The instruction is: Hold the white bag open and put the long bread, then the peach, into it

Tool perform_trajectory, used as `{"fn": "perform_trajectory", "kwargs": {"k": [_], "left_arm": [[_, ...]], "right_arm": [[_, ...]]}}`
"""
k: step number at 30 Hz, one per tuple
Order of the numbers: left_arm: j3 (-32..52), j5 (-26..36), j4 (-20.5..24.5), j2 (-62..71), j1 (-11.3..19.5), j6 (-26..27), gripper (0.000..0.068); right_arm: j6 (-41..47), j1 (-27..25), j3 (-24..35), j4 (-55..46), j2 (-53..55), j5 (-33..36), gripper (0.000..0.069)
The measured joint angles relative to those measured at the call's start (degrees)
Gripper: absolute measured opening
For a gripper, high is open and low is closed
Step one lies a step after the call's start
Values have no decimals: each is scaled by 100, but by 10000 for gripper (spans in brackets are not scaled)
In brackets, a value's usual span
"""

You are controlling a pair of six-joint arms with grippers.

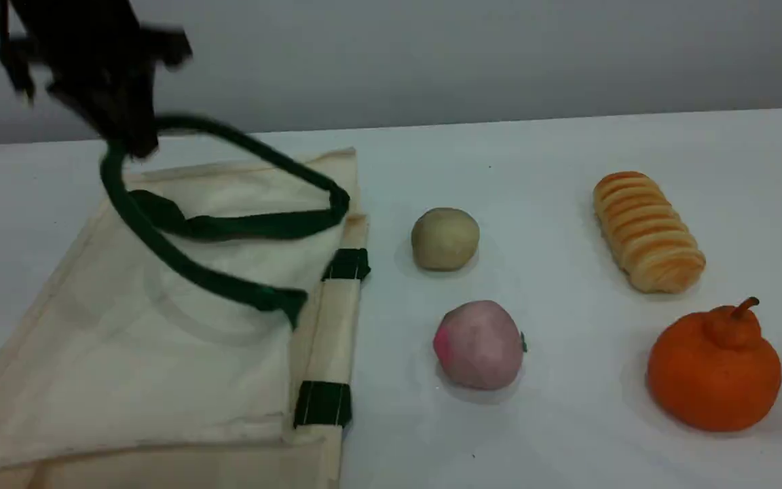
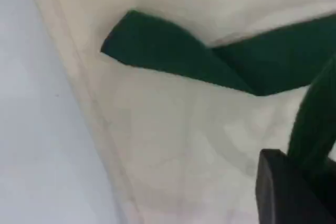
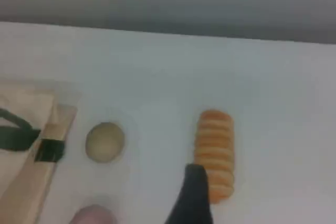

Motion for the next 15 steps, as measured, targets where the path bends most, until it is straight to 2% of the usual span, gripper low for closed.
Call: {"fn": "perform_trajectory", "kwargs": {"k": [4,7,15], "left_arm": [[-835,356,-46,-87,0,203,95],[-1189,348,-335,-196,0,515,95],[-1221,348,-1381,-570,0,1670,92]], "right_arm": [[0,0,0,6,0,0,588],[0,0,0,6,68,-5,588],[0,0,0,17,679,124,588]]}}
